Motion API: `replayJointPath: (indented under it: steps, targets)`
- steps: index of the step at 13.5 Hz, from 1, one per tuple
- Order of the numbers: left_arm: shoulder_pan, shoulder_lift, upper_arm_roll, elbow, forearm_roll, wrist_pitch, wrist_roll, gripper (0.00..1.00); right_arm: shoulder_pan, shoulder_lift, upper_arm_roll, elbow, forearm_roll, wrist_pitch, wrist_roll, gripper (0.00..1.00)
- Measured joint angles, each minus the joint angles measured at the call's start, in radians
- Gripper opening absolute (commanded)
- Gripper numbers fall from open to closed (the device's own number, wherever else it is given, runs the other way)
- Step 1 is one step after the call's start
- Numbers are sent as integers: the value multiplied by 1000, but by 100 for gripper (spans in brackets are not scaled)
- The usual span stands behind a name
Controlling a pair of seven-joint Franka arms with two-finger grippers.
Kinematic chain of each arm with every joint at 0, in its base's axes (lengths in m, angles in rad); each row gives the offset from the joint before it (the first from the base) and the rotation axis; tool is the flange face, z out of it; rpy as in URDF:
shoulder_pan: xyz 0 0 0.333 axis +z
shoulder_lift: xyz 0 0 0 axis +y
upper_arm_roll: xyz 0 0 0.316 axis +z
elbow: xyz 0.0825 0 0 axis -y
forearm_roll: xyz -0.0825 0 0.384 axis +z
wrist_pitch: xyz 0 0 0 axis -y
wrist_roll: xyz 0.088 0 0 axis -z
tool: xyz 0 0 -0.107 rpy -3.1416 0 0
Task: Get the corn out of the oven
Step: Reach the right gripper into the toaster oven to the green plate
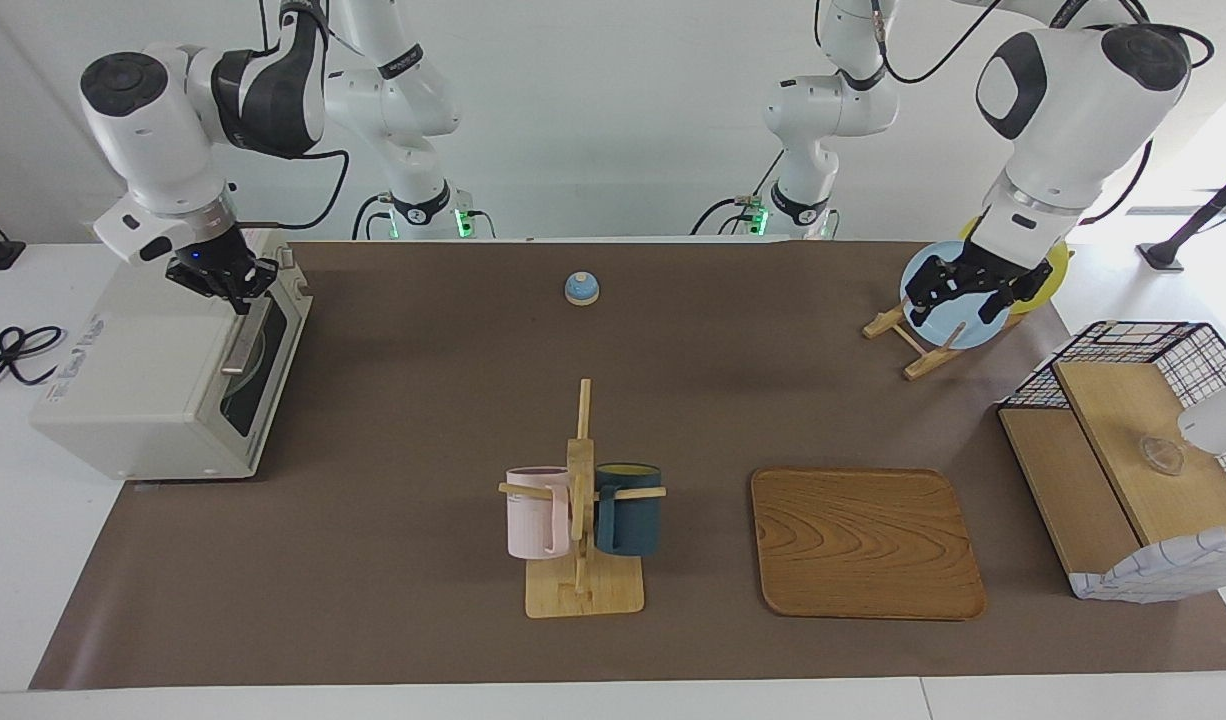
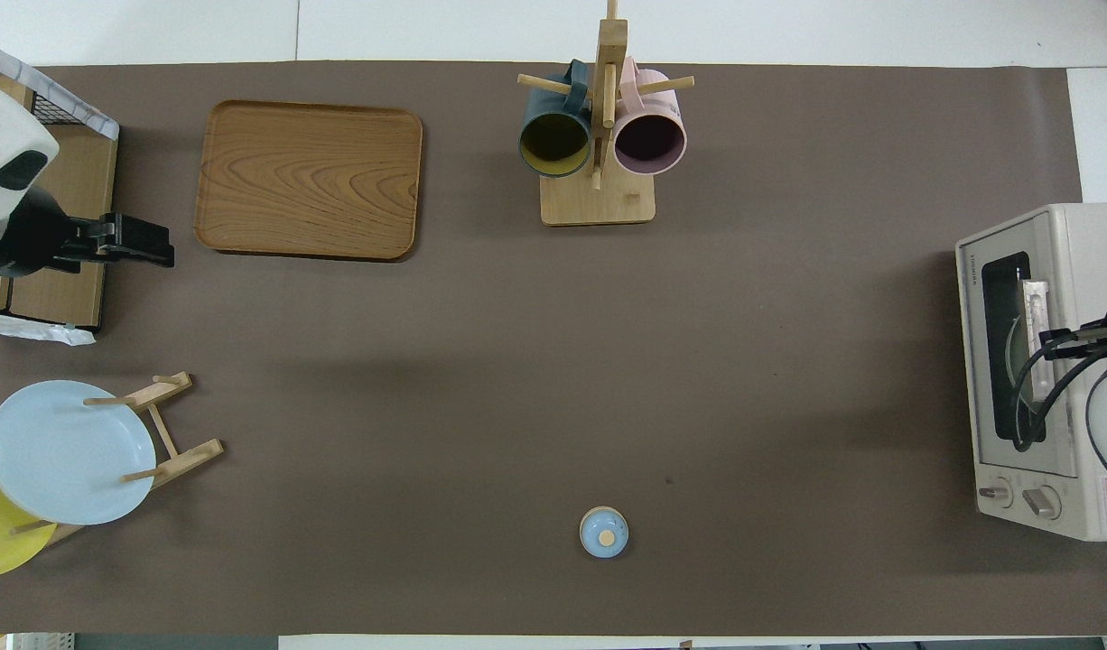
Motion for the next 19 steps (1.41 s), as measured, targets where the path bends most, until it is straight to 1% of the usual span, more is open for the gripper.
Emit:
replayJointPath:
  steps: [4, 7, 12, 16, 19]
  targets:
    - [-2, 95, -6, 1, -12, 93, -2, 100, -20, 17, 0, -35, 0, 53, 3, 0]
    - [-4, 134, -7, 2, -23, 140, -2, 100, -29, 26, 0, -35, 1, 56, 4, 0]
    - [-5, 137, -7, 6, -31, 145, -2, 100, -25, 28, 3, -36, 2, 56, 43, 0]
    - [-5, 137, -7, 12, -41, 145, -3, 100, 20, 35, 8, -41, 12, 51, 120, 0]
    - [-5, 137, -7, 19, -47, 146, -3, 100, 31, 43, 14, -41, 44, 51, 142, 0]
